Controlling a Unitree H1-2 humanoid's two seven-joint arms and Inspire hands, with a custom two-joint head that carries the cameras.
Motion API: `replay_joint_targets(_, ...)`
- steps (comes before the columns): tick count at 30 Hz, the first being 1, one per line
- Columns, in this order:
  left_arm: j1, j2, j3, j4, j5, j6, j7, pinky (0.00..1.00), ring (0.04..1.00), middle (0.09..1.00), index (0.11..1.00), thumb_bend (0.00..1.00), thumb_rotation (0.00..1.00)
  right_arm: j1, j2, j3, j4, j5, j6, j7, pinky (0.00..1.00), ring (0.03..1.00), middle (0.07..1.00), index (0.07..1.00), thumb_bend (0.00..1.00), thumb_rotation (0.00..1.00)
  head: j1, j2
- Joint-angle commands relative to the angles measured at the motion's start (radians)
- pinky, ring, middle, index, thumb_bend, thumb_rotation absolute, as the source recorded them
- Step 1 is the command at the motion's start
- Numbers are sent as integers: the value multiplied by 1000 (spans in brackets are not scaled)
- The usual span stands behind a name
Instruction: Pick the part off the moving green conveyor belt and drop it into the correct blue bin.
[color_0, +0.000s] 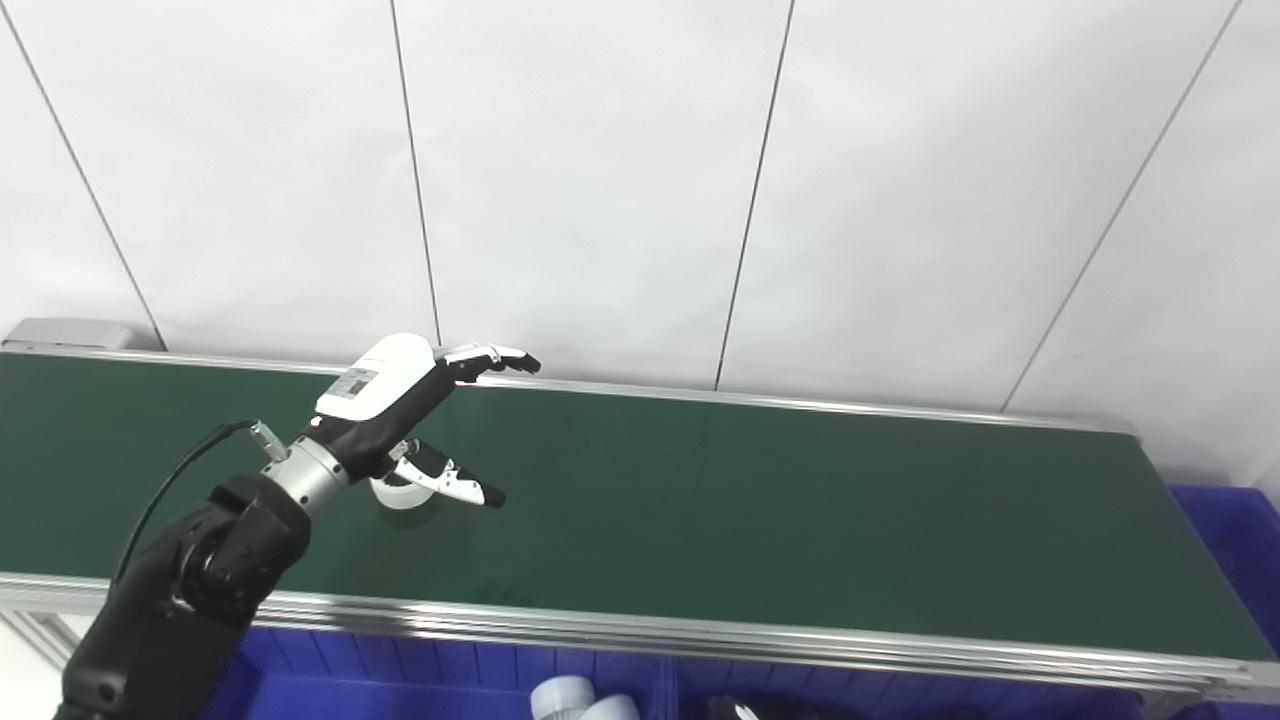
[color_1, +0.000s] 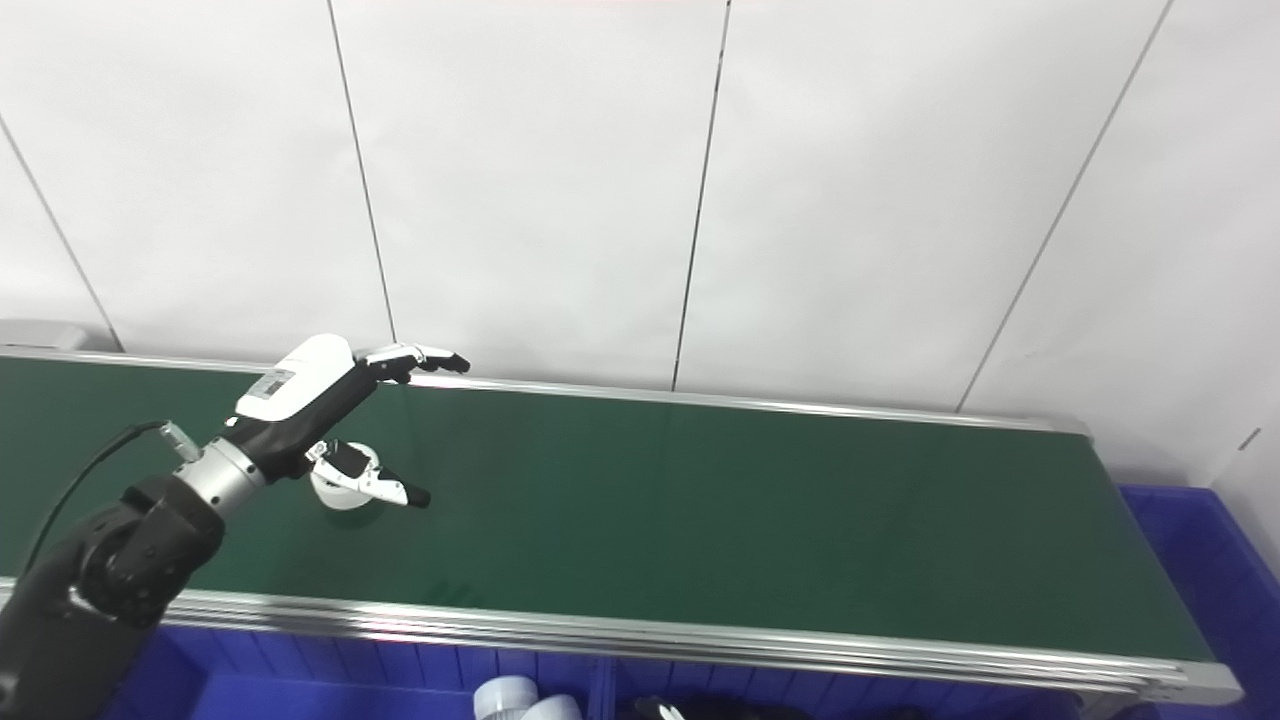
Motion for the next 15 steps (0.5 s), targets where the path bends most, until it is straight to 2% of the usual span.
replay_joint_targets(1,-66,38,3,16,12,-34,51,697,806,830,815,945,143,2,0,-1,-13,5,-61,-25,901,945,966,939,253,871,1,3)
replay_joint_targets(7,-95,60,-28,101,45,-42,63,709,817,842,828,962,136,6,-7,10,-15,-4,-61,-43,891,940,964,936,250,871,1,7)
replay_joint_targets(11,-110,69,-50,129,43,-2,28,743,851,868,852,959,153,4,-10,17,-11,-2,-61,-48,879,935,964,937,254,880,5,11)
replay_joint_targets(15,-133,75,-85,164,83,37,14,747,871,888,870,961,146,1,-9,20,-5,-5,-61,-46,868,931,966,940,257,889,6,10)
